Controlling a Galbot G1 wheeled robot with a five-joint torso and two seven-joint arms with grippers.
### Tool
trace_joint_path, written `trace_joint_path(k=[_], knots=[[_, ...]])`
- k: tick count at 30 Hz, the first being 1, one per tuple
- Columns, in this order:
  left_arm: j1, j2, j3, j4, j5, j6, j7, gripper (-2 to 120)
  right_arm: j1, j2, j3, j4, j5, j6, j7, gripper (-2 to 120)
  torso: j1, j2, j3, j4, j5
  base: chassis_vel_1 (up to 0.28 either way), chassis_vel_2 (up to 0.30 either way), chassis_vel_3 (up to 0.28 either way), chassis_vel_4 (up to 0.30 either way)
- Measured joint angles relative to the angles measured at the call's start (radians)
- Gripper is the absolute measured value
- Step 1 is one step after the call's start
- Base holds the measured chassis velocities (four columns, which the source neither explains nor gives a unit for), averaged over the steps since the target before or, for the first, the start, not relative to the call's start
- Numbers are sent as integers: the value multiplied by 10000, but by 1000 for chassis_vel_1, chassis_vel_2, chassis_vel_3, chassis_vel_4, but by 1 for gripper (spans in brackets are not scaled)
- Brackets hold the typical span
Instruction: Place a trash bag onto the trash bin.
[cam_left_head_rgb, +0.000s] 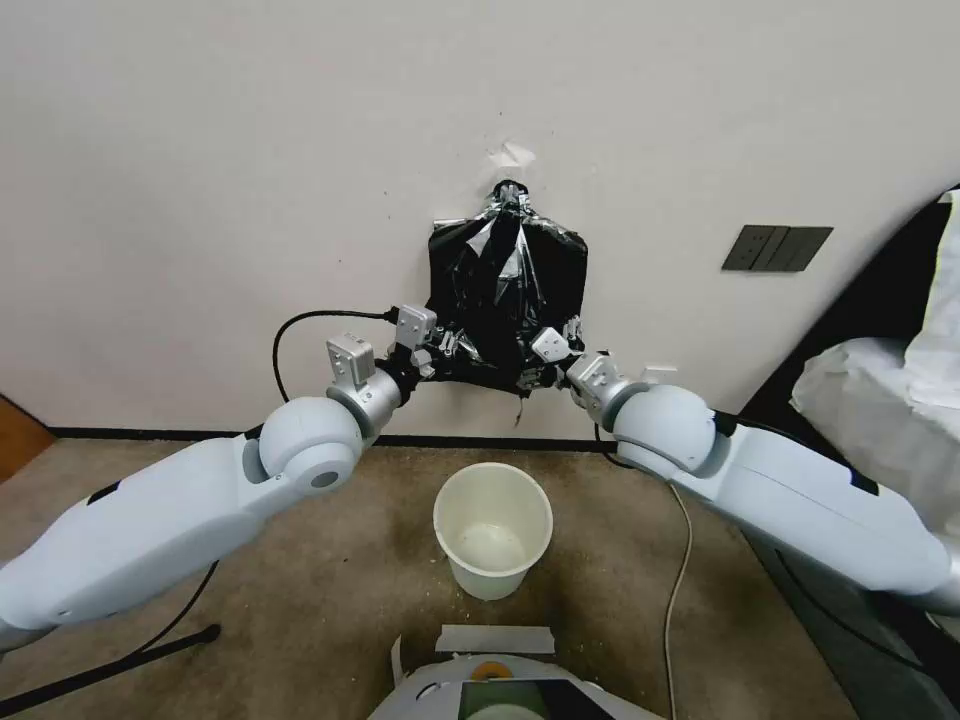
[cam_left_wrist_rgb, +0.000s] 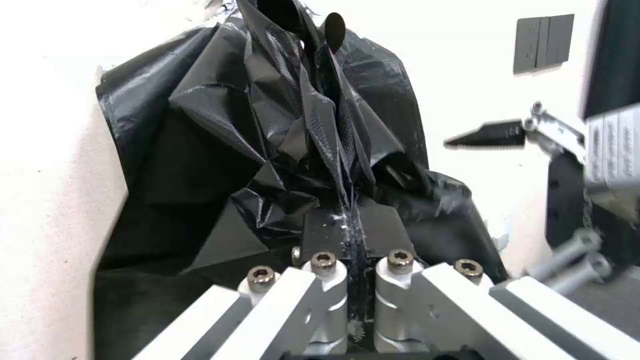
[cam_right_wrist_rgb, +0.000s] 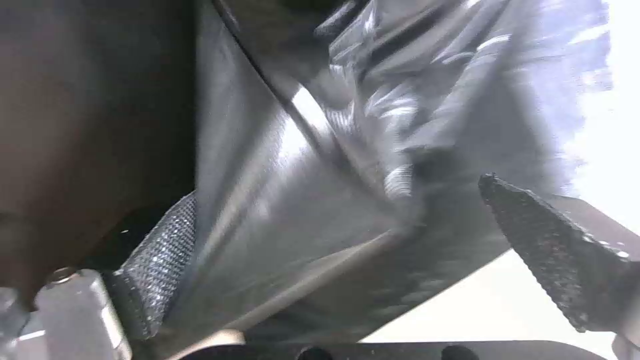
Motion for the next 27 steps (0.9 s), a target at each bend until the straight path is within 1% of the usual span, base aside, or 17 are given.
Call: trace_joint_path(k=[2, 4, 6, 7, 8, 10, 11, 12, 14, 16, 18, 19, 20, 21, 24, 25, 27], knots=[[103, 17, -74, -9, -1, 9, 2, 0, -278, -100, 250, 3, -864, 9, 30, 92, 0, 0, 0, 1, 0, 0, 0, 0, 0], [114, 17, -77, -9, -1, 10, 2, 0, -330, -113, 291, 2, -986, 11, 29, 91, 0, 0, 0, 0, -1, 0, 0, 0, 0], [165, 18, -86, -16, -2, 13, 2, 0, -744, -138, 633, -8, -1811, 27, 29, 80, 0, 0, 0, -3, 0, 0, 0, 0, 0], [165, 18, -86, -16, -2, 13, 2, 0, -744, -138, 633, -8, -1811, 27, 29, 80, 0, 0, 0, -3, 0, 0, 0, 0, 0], [174, 19, -86, -23, -1, 14, 1, 0, -877, -137, 725, 7, -1977, 33, 37, 76, 0, 0, 0, -2, 1, 0, 0, 0, 0], [184, 46, -86, -34, -6, 19, -2, 0, -1227, -125, 995, 103, -2485, 174, 87, 65, 0, 0, 0, -1, 0, 0, 0, 0, 0], [191, 52, -86, -34, -8, 21, -3, 0, -1301, -117, 1062, 127, -2568, 243, 116, 61, 0, 0, 0, 0, 1, 0, 0, 0, 0], [191, 52, -86, -34, -8, 21, -3, 0, -1301, -117, 1062, 127, -2568, 243, 116, 61, 0, 0, 0, 0, 1, 0, 0, 0, 0], [255, 78, -119, -17, -9, 24, -14, 0, -1445, -113, 1278, 198, -2745, 562, 162, 50, 0, 0, 0, 0, -1, 0, 0, 0, 0], [278, 85, -132, -15, -10, 25, -15, 0, -1467, -117, 1314, 214, -2762, 665, 161, 46, 0, 0, 0, 0, 0, 0, 0, 0, 0], [394, 120, -207, -4, -10, 28, -18, 0, -1528, -133, 1379, 254, -2783, 1057, 69, 34, 0, 0, -1, 0, -1, 0, 0, 0, 0], [394, 120, -207, -4, -10, 28, -18, 0, -1528, -133, 1379, 254, -2783, 1057, 69, 34, 0, 0, -1, 0, -1, 0, 0, 0, 0], [431, 133, -236, 3, -10, 29, -20, 0, -1562, -133, 1388, 252, -2829, 1221, -25, 30, 0, 0, 0, 1, 0, 0, 0, 0, 0], [431, 133, -236, 3, -10, 29, -20, 0, -1562, -133, 1388, 252, -2829, 1221, -25, 30, 0, 0, 0, 1, 0, 0, 0, 0, 0], [503, 161, -317, 9, -10, 33, -30, 0, -1729, -119, 1468, 244, -2890, 1537, -139, 14, 0, 0, 0, 0, 0, 0, 0, 0, 0], [503, 161, -317, 9, -10, 33, -30, 0, -1729, -119, 1468, 244, -2890, 1537, -139, 14, 0, 0, 0, 0, 0, 0, 0, 0, 0], [630, 210, -440, 4, -9, 35, -32, 0, -1962, -116, 1617, 268, -2996, 1668, -169, 5, 0, 0, -1, 0, 0, 0, 0, 0, 0]])
